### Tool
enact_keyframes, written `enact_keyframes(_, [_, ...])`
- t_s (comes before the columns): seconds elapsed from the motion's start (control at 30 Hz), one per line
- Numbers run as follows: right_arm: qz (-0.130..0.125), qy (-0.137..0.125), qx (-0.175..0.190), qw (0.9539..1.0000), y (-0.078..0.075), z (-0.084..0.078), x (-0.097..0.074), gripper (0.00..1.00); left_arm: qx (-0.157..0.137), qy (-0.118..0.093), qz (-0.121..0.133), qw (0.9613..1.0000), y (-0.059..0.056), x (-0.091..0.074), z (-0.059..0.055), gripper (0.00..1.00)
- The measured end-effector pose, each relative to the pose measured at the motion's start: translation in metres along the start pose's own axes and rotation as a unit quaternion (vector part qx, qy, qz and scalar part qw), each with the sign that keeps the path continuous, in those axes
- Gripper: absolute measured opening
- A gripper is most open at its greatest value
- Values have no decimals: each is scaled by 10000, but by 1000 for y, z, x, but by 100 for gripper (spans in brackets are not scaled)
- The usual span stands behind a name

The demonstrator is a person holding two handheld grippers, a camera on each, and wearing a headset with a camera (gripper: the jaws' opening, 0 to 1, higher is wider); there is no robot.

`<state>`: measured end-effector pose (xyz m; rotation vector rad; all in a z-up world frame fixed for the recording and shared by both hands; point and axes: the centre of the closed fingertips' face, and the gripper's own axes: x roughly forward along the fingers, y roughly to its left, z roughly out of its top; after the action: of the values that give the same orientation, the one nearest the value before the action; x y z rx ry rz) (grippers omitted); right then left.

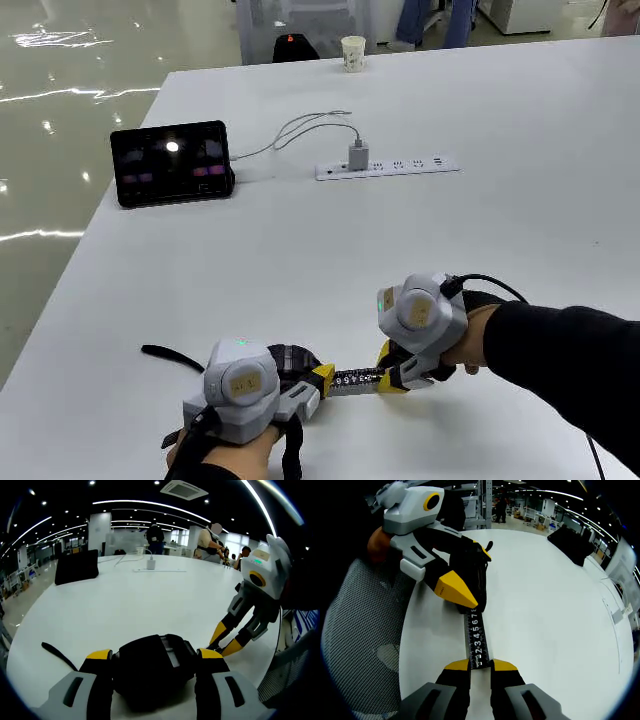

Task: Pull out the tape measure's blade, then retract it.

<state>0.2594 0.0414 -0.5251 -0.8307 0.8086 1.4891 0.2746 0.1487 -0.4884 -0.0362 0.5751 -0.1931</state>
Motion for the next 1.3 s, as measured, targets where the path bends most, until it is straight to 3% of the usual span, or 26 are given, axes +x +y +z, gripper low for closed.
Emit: enact_keyframes(1.3, [6, -413, 31, 9991, 1, 31, 17, 11, -26, -4, -8, 10000, 3, -2, 0, 61])
